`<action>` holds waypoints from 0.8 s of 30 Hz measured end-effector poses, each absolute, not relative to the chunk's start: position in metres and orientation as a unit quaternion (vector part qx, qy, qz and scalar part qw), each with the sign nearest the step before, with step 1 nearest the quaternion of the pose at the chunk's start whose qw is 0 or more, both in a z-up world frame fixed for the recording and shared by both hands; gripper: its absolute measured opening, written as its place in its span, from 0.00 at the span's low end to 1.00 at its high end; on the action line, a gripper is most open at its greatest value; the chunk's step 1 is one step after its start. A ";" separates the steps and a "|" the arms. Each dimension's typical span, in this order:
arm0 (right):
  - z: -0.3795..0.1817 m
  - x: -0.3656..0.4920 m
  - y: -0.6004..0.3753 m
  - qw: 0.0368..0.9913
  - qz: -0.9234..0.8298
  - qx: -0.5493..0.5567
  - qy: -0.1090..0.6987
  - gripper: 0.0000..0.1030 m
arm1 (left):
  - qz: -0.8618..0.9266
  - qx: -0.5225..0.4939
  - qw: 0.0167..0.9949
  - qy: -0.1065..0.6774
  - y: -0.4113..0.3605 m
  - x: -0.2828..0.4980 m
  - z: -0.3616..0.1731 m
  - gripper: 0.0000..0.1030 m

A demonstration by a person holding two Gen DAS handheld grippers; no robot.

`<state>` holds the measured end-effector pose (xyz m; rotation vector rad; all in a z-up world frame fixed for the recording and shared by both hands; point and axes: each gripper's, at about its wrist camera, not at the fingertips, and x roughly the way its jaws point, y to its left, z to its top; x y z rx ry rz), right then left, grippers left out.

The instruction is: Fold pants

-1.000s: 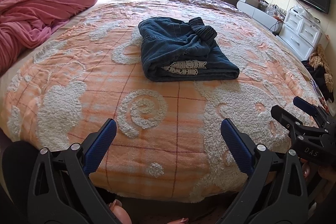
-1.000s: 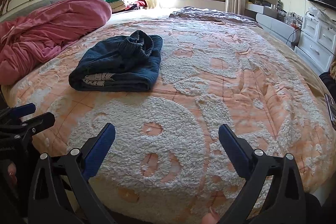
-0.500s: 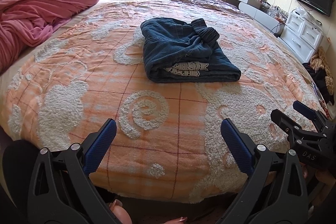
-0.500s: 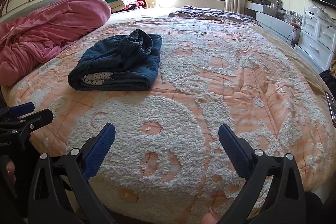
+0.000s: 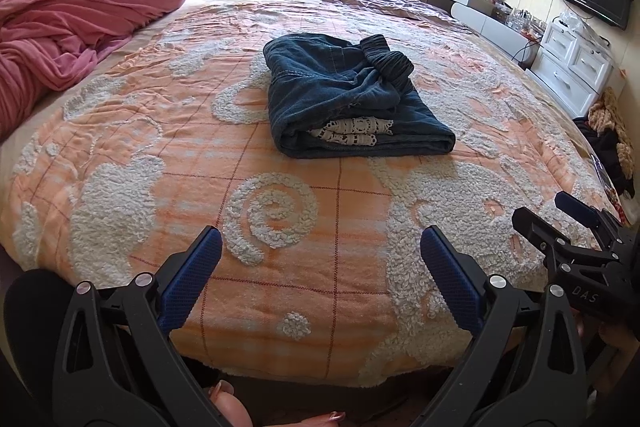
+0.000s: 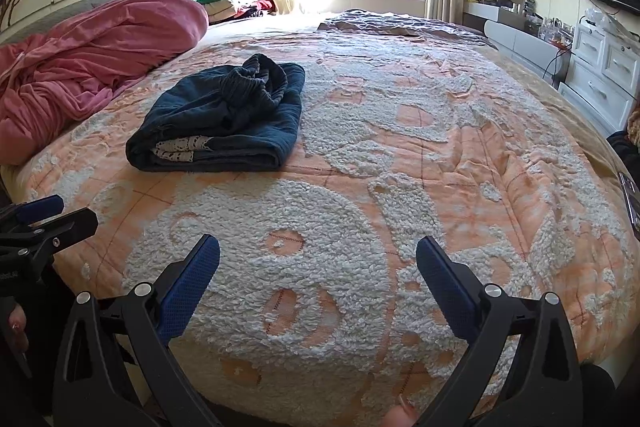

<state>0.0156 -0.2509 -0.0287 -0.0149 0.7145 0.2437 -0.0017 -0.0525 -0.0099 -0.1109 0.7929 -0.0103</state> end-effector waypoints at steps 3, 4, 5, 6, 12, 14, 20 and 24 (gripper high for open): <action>-0.029 0.016 -0.251 0.930 0.118 -0.007 0.349 0.95 | -0.005 -0.053 0.921 0.387 -0.053 -0.002 -0.010 0.91; -0.029 0.016 -0.251 0.930 0.118 -0.007 0.349 0.95 | -0.006 -0.053 0.920 0.387 -0.053 -0.001 -0.010 0.91; -0.029 0.016 -0.252 0.930 0.118 -0.006 0.349 0.95 | -0.005 -0.054 0.920 0.387 -0.053 -0.002 -0.010 0.91; -0.029 0.016 -0.252 0.930 0.118 -0.006 0.349 0.95 | -0.006 -0.054 0.921 0.387 -0.052 -0.002 -0.010 0.91; -0.030 0.016 -0.253 0.930 0.116 -0.006 0.350 0.95 | -0.006 -0.055 0.920 0.387 -0.053 -0.001 -0.010 0.91; -0.030 0.016 -0.253 0.930 0.117 -0.005 0.350 0.95 | -0.005 -0.054 0.920 0.389 -0.053 -0.002 -0.009 0.91; -0.030 0.016 -0.253 0.929 0.116 -0.005 0.351 0.95 | -0.004 -0.053 0.919 0.390 -0.052 -0.002 -0.010 0.91; -0.031 0.016 -0.253 0.929 0.115 -0.005 0.352 0.95 | -0.001 -0.050 0.918 0.394 -0.052 -0.001 -0.012 0.91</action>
